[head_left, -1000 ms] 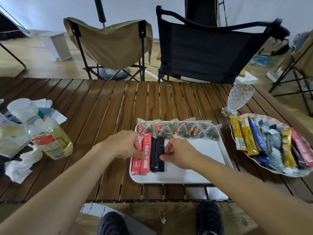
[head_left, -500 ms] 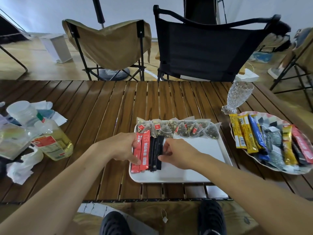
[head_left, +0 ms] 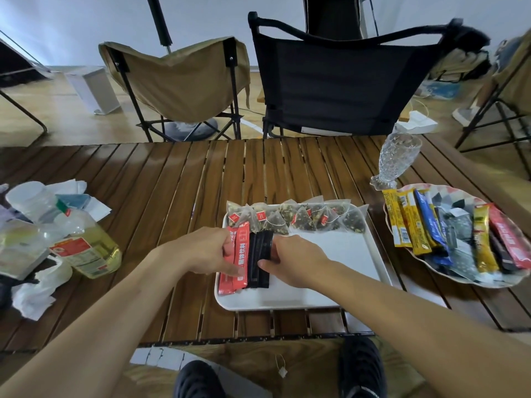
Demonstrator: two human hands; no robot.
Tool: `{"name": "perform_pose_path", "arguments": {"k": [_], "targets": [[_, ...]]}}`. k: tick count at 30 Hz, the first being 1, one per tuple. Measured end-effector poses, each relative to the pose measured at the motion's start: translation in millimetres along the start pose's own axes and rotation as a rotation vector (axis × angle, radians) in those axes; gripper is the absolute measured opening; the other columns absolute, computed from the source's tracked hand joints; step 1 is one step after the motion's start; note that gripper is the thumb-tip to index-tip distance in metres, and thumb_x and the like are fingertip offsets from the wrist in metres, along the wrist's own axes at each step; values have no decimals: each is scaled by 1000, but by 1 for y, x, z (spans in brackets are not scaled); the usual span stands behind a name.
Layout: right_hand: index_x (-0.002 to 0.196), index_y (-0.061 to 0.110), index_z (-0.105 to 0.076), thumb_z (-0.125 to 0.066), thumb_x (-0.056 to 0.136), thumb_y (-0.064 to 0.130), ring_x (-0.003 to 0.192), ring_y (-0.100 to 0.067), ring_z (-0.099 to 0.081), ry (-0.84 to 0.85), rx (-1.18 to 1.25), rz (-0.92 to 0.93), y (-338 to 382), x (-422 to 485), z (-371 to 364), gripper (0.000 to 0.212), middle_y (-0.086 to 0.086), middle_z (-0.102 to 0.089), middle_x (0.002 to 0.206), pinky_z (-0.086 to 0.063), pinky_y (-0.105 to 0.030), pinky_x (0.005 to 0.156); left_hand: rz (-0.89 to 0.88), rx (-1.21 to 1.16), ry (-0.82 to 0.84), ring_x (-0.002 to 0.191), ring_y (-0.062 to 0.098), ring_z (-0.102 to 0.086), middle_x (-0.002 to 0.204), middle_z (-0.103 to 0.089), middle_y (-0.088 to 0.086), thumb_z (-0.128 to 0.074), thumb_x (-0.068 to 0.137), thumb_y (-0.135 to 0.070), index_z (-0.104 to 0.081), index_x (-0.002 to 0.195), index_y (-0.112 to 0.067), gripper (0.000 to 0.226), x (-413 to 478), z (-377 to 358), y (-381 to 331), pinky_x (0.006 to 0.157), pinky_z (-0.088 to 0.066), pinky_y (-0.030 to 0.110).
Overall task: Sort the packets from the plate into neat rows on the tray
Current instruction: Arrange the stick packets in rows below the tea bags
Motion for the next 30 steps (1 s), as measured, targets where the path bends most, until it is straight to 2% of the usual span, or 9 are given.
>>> {"name": "perform_pose_path", "arguments": {"k": [6,10,12,17,21,23,26,28,30], "targets": [[96,19,-62,-57,100,48,81,-19,-64,57,22,-18,-4,-6,4,30,1,-68,89,-56,-38,75,12,19,-15,98,9,-72,114,-72,-11,-79,90,-47,-53,97,-32,31,1,1,2,83,-61,27],[95,17,-69,-57,100,48,83,-20,-66,69,23,-32,-10,-14,10,33,-2,-70,92,-58,-41,80,38,38,-44,92,10,-73,101,-72,-13,-71,96,-48,-57,97,-27,25,3,6,2,78,-61,28],[94,16,-71,-57,100,47,83,-21,-66,57,30,-33,-15,-19,19,34,-2,-70,91,-58,-42,81,49,28,-124,87,11,-74,96,-74,-13,-66,98,-52,-61,98,-24,28,5,16,1,77,-64,33],[96,17,-70,-57,101,43,86,-22,-67,-38,-22,-46,-44,-34,59,30,-2,-71,93,-59,-40,81,-11,34,-276,78,10,-68,84,-72,-8,-60,100,-55,-64,87,-29,30,15,30,-33,74,-60,35],[81,21,-65,-59,96,39,85,-23,-66,-166,-31,-145,-93,-45,103,23,2,-68,85,-59,-39,77,-54,85,-297,60,10,-52,67,-56,-7,-58,103,-48,-67,83,-21,35,30,30,-73,56,-40,32],[83,24,-64,-62,94,37,83,-20,-67,-228,-8,-226,-122,-54,123,17,3,-70,85,-60,-41,79,-65,94,-320,64,14,-54,67,-53,-7,-57,101,-49,-66,82,-18,38,40,31,-86,60,-44,32],[93,27,-65,-69,93,36,95,-19,-67,-366,-12,-333,-166,-72,152,9,3,-70,98,-59,-43,85,-81,127,-335,80,17,-63,78,-65,-6,-57,100,-52,-65,85,-21,36,50,29,-104,69,-48,33],[112,22,-65,-73,91,40,107,-23,-63,-448,-60,-427,-195,-84,168,29,-2,-65,114,-57,-44,91,-113,157,-337,83,16,-64,82,-68,-6,-57,101,-51,-64,85,-24,32,55,27,-119,66,-44,33],[127,14,-58,-75,85,52,117,-28,-58,-431,-104,-545,-230,-91,170,59,-8,-59,125,-54,-43,94,-139,165,-329,81,15,-63,82,-66,-6,-57,102,-48,-65,86,-24,30,57,25,-132,61,-41,32]]}}
Point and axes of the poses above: each hand's wrist, its own x-axis towards the middle knuckle, its own z-axis out of the back of the hand, y = z × x, the point moved 10 cm from there along x, towards the middle knuckle
